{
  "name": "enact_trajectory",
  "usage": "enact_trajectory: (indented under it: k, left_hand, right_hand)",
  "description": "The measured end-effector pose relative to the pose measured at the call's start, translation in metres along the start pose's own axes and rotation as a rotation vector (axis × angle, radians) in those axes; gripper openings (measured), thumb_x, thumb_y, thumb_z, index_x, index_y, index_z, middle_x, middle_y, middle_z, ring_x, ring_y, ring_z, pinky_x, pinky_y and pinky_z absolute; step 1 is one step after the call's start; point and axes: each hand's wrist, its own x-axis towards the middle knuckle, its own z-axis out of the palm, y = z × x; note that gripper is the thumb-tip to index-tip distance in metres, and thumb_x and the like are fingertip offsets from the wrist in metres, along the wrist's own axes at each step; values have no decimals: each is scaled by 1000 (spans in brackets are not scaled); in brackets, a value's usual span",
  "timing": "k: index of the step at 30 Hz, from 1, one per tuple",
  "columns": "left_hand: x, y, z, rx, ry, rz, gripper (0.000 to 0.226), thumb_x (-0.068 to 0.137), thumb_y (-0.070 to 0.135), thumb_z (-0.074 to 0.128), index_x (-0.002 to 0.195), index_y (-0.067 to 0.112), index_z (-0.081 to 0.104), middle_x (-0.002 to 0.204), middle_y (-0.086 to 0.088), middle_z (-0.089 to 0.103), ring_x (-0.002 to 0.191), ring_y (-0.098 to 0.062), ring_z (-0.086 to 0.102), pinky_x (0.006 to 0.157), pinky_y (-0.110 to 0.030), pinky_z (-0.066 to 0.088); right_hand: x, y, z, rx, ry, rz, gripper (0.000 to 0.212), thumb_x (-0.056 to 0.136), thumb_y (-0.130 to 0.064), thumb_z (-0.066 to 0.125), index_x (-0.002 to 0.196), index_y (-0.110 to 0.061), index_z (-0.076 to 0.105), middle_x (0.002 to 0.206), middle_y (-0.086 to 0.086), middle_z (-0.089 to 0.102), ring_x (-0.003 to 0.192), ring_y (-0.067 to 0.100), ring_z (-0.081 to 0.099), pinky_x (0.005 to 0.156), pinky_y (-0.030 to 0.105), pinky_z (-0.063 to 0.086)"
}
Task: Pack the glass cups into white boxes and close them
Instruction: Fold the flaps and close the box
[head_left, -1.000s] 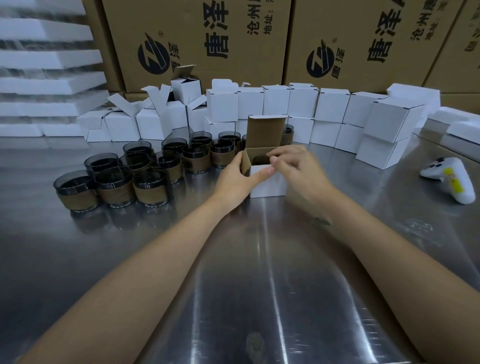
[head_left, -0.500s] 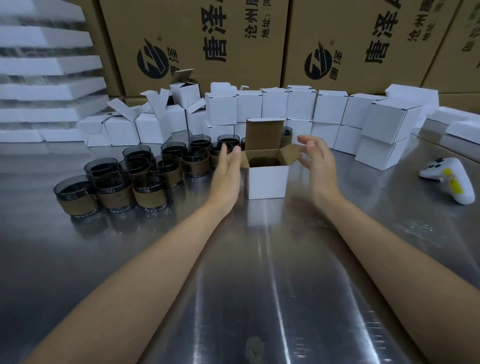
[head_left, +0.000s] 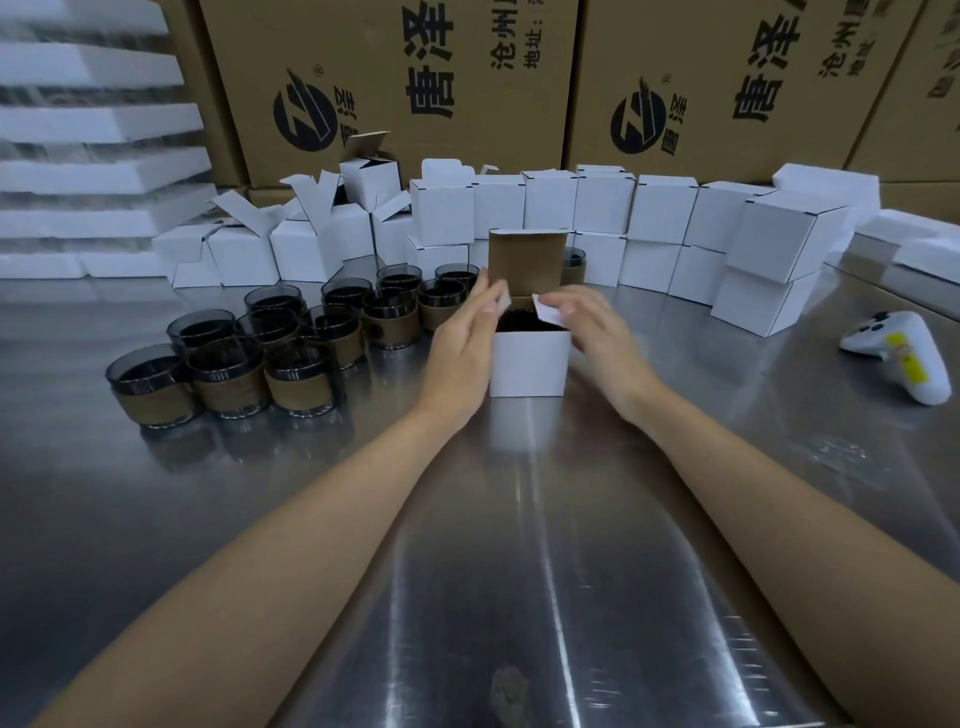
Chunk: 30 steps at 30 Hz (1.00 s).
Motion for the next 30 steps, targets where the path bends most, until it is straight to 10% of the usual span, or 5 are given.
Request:
enact_trajectory:
  k: [5, 12, 16, 30]
  left_hand:
    - [3, 2, 1, 78, -42, 54, 34, 103, 10, 37, 122, 5, 66, 157, -2, 31, 140, 1, 27, 108, -7, 20]
    - [5, 4, 3, -97, -19, -30, 29, 97, -3, 39, 107, 1, 66, 136, 1, 50, 132, -8, 42, 111, -25, 31]
    - [3, 5, 5, -180, 67, -57, 22, 96, -2, 45, 109, 16, 44, 109, 3, 56, 100, -1, 53, 90, -19, 38]
    - [1, 5, 1, -82, -95, -91, 29, 102, 21, 45, 131, 18, 48, 138, 10, 38, 127, 2, 36, 101, -8, 28]
  right_hand:
    - [0, -2, 5, 7, -28, 82, 29, 102, -16, 39, 111, -26, 64, 129, -1, 53, 123, 11, 49, 112, 38, 36]
    - [-1, -9, 9, 196, 73, 147, 22, 94, -9, 45, 95, -30, 52, 99, -10, 58, 77, -4, 56, 70, 23, 46]
    - [-2, -8, 6, 253, 41, 138, 31, 94, -15, 51, 109, -41, 44, 112, -13, 61, 95, 0, 60, 74, 24, 47]
    - [-4, 3, -3, 158, -136, 100, 27, 93, -32, 59, 117, -23, 51, 118, -4, 56, 106, 9, 57, 91, 27, 46]
